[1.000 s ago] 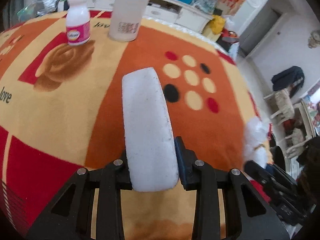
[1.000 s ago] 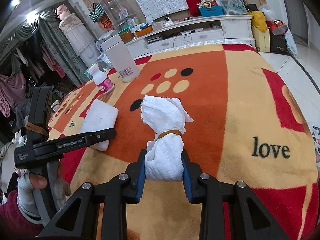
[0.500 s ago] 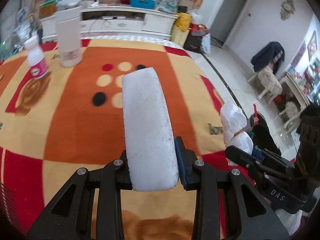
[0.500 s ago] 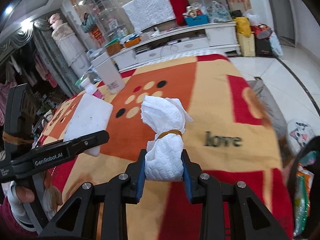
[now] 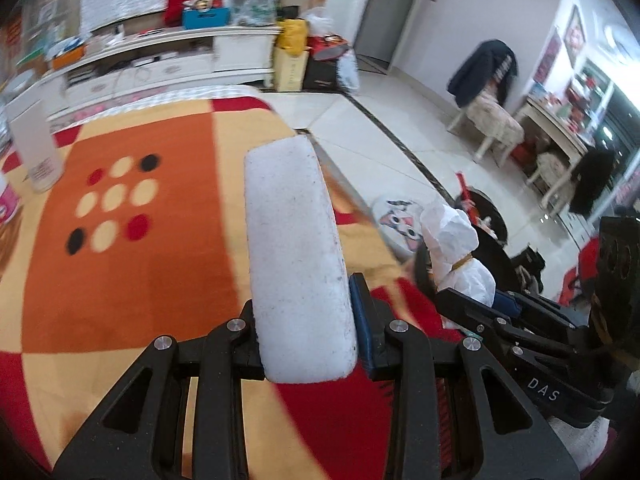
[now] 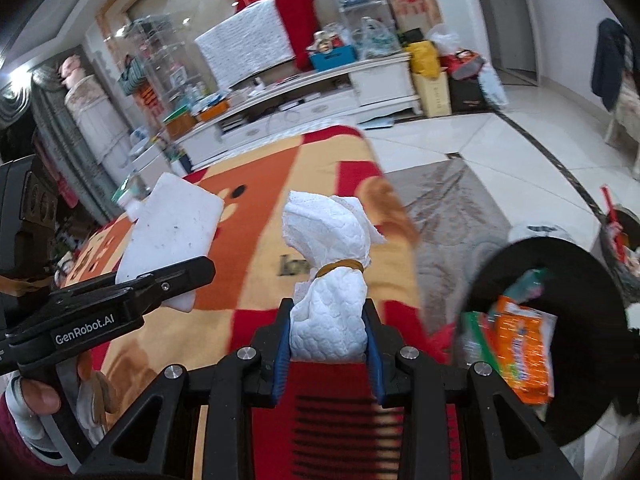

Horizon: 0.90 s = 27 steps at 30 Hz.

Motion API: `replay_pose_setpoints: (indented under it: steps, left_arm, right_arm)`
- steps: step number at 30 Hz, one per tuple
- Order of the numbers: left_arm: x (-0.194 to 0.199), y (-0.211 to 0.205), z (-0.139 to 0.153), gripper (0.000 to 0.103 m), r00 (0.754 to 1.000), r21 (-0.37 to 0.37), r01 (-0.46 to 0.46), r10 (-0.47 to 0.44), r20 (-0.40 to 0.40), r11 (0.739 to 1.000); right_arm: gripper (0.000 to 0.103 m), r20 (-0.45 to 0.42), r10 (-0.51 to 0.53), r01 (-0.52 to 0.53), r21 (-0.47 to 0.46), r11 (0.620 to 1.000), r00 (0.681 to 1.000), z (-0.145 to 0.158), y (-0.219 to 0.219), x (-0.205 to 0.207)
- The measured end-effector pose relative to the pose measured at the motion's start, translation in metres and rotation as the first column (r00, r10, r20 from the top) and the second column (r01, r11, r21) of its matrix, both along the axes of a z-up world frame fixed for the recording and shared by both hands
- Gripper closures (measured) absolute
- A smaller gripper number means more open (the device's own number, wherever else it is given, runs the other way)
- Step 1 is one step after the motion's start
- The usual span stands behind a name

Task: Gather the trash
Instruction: 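Carry the sponge with the left tool while the right tool carries the tissue bundle to the bin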

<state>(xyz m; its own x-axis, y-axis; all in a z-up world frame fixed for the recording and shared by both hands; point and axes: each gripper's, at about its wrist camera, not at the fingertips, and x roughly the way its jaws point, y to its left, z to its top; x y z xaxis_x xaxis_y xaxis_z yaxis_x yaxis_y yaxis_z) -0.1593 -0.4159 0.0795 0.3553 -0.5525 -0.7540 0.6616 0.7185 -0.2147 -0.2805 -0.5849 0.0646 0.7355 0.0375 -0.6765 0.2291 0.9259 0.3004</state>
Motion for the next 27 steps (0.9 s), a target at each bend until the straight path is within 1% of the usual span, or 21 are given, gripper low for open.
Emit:
replay_pose_setpoints:
  steps: [7,15,21,27]
  left_arm:
    - [-0.021,-0.041,-0.007,0.073,0.996,0.0,0.084,-0.084,-0.018,0.996]
    - [-0.035,-0.078,-0.01,0.073,0.986,-0.01,0.161,-0.161,-0.042,0.987]
    - [-0.035,-0.095,-0.017,0.073,0.978,-0.017,0.196,-0.197,-0.071,0.98]
    - [-0.039,-0.115,-0.027,0.072,0.963,-0.048,0.229,-0.234,-0.136,0.972]
  right_arm:
    - [0.072,-0.011,-0.101,0.101,0.001,0.995,0.995,-0.002,-0.04,-0.035]
    - [0.072,-0.033,-0.205,0.205,-0.001,0.979,0.978,-0.009,-0.079,-0.068]
    - [0.072,-0.039,-0.251,0.251,0.007,0.968,0.967,-0.013,-0.097,-0.084]
    - [0.072,-0.054,-0.282,0.282,-0.007,0.959,0.958,-0.018,-0.11,-0.087]
